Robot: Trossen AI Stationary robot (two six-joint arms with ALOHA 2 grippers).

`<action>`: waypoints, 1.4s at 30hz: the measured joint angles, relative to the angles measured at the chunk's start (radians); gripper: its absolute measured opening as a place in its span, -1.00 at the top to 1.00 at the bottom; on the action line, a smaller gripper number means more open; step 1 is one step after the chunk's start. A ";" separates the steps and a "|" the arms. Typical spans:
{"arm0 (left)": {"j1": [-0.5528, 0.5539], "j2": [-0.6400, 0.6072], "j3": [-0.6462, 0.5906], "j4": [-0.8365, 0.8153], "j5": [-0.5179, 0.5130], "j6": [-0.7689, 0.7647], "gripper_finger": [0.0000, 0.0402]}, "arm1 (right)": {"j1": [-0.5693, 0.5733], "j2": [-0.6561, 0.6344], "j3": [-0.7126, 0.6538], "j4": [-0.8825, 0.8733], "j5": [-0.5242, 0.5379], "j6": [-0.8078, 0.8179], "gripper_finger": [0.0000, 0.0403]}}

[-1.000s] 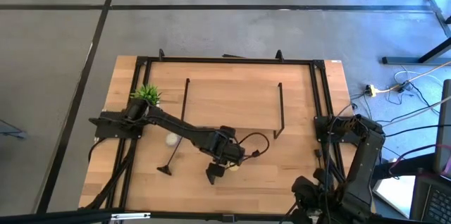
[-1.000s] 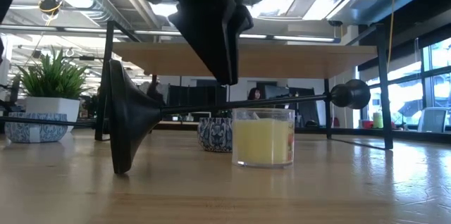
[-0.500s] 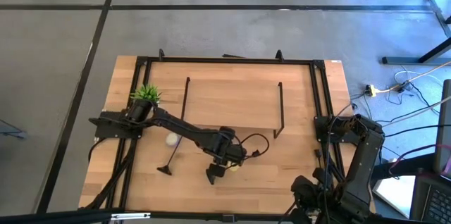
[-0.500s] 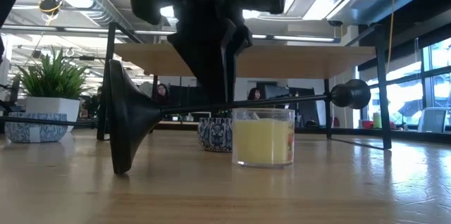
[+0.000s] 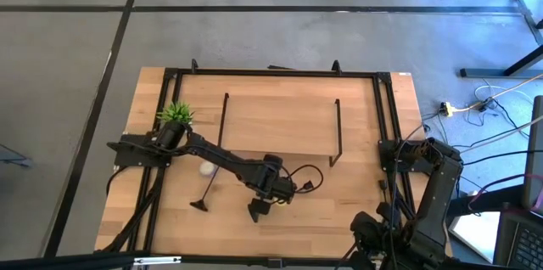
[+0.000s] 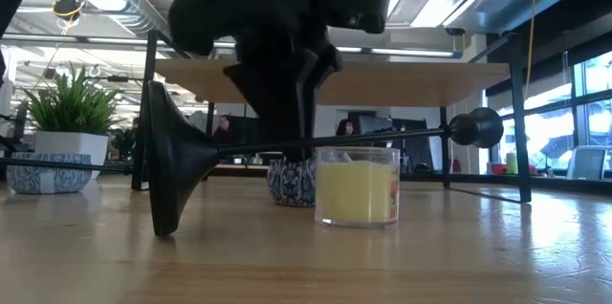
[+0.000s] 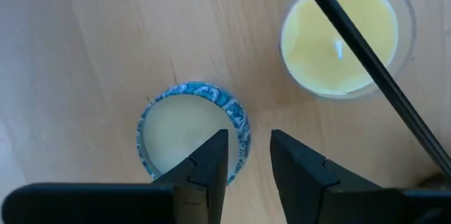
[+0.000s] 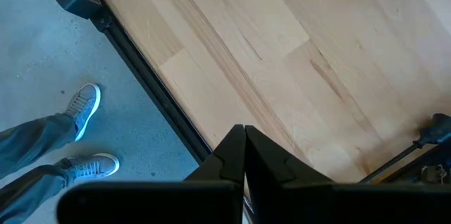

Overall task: Pick & Place candle stick holders
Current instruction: Put the right blue scented candle on the shelf

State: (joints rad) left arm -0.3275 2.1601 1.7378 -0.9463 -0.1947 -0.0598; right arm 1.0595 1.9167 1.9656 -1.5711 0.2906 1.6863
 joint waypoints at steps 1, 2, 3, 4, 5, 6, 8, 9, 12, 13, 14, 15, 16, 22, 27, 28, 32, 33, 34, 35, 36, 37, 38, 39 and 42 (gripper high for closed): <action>0.000 0.000 0.000 0.000 0.001 0.002 0.49 | 0.000 0.000 0.000 0.000 0.001 0.000 0.95; 0.000 0.000 0.000 0.000 0.003 0.002 0.49 | 0.000 0.000 0.000 0.000 0.001 0.000 0.95; 0.000 0.000 0.000 0.000 0.004 0.002 0.49 | 0.000 0.000 0.000 0.000 0.001 0.000 0.95; 0.000 0.000 0.000 0.000 0.004 0.002 0.49 | 0.000 0.000 0.000 0.000 0.001 0.000 0.95; 0.000 0.000 0.000 0.001 0.004 0.002 0.50 | 0.000 0.000 0.000 0.000 0.001 0.000 0.95; 0.000 0.000 0.000 0.003 0.004 0.002 0.50 | 0.000 0.000 0.000 0.000 0.001 0.000 0.95; 0.000 0.000 0.000 0.003 0.005 0.002 0.52 | 0.000 0.000 0.000 0.000 0.001 0.000 0.95; 0.000 0.000 0.000 0.003 0.007 0.003 0.53 | 0.000 0.000 0.000 0.000 0.001 0.000 0.95; 0.000 0.000 0.000 0.003 0.013 0.003 0.56 | 0.000 0.000 0.000 0.000 0.001 0.000 0.95; 0.000 0.000 0.000 0.003 0.013 0.003 0.57 | 0.000 0.000 0.000 0.000 0.002 0.000 0.95; 0.000 0.002 0.000 0.004 0.013 0.003 0.57 | 0.000 0.000 0.000 0.000 0.002 0.000 0.95; 0.000 0.005 0.000 0.004 0.013 0.003 0.58 | 0.000 0.000 0.000 0.000 0.002 0.000 0.95; 0.000 0.007 0.000 0.000 0.013 0.003 0.58 | 0.000 0.000 0.000 0.000 0.002 0.000 0.95; 0.001 0.007 0.000 0.000 0.008 0.003 0.59 | 0.000 0.000 0.000 0.000 0.004 0.000 0.95; 0.002 0.007 0.000 0.001 0.001 0.003 0.59 | 0.000 0.000 0.000 0.000 0.004 0.000 0.95; 0.002 0.008 0.000 0.001 -0.002 0.003 0.59 | 0.000 0.000 0.000 0.000 0.004 0.000 0.95; 0.003 0.025 0.000 -0.007 -0.003 0.003 0.59 | 0.000 0.000 0.000 0.000 0.001 0.000 0.95; 0.003 0.032 0.001 0.002 0.003 0.003 0.59 | 0.000 0.000 0.000 0.000 0.000 0.000 0.95; 0.003 0.037 0.002 0.007 0.004 0.003 0.59 | 0.000 0.000 0.000 0.000 0.000 0.000 0.95; 0.002 0.038 0.002 0.003 0.001 0.003 0.60 | 0.000 0.000 0.000 0.000 -0.001 0.000 0.95; 0.002 0.040 0.002 0.000 0.004 0.003 0.60 | 0.000 0.000 0.000 0.000 -0.003 0.000 0.95; 0.001 0.044 0.003 0.004 0.000 0.001 0.60 | 0.000 0.000 0.000 0.000 -0.003 0.000 0.95; 0.000 0.044 0.003 0.005 -0.009 -0.004 0.61 | 0.000 0.000 0.000 0.000 -0.003 0.000 0.95; -0.003 0.043 0.003 0.004 -0.018 -0.006 0.63 | 0.000 0.000 0.000 0.000 -0.003 0.000 0.95; -0.006 0.044 0.014 -0.018 -0.027 -0.021 0.74 | 0.000 0.000 0.000 0.000 -0.003 0.000 0.95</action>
State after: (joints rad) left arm -0.3340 2.2037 1.7515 -0.9646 -0.2215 -0.0809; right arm 1.0599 1.9167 1.9659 -1.5711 0.2878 1.6866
